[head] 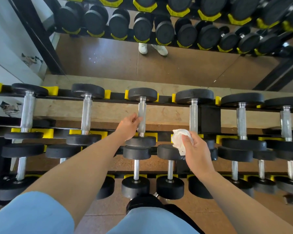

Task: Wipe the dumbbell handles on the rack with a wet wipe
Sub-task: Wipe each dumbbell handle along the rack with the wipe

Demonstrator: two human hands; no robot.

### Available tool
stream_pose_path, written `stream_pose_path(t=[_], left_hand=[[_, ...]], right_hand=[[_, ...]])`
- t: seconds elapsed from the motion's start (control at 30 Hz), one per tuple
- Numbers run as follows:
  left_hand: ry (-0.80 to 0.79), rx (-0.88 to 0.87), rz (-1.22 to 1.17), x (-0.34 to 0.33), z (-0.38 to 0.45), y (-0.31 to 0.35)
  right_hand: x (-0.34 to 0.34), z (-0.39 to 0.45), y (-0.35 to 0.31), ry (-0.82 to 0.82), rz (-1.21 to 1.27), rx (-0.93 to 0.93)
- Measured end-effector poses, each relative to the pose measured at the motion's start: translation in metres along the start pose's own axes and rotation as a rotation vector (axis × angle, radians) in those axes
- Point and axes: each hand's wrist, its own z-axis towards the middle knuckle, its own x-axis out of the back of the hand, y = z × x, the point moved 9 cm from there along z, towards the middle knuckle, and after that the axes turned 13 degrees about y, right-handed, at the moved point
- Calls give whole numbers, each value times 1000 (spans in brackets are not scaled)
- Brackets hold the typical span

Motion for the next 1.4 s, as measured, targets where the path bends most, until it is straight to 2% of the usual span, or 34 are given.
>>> stream_pose_path(t=[0.1, 0.2, 0.33, 0.47, 0.6, 0.83, 1.03, 1.13, 1.3, 1.4], left_hand=[[-33, 54, -51, 1, 2, 1], [84, 121, -86, 17, -10, 2], [210, 168, -379, 33, -55, 20], [113, 139, -459, 13, -100, 40], [65, 133, -395, -22, -120, 50], [96, 201, -345, -85, -146, 72], [289, 304, -372, -131, -177, 106], [358, 446, -456, -159, -196, 120], [218, 677, -768, -212, -227, 145], [238, 710, -835, -222, -236, 149]], right_hand=[[1, -6, 6, 3, 10, -35], [5, -10, 3, 21, 61, -60], [21, -7, 3, 60, 209, -159], [39, 1, 11, 81, 270, -232], [53, 12, 28, 64, 337, -309], [73, 27, 60, -82, 536, -453], [101, 43, 86, -360, 764, -599], [124, 50, 89, -468, 819, -624], [148, 59, 103, -566, 727, -623], [152, 64, 112, -569, 576, -530]])
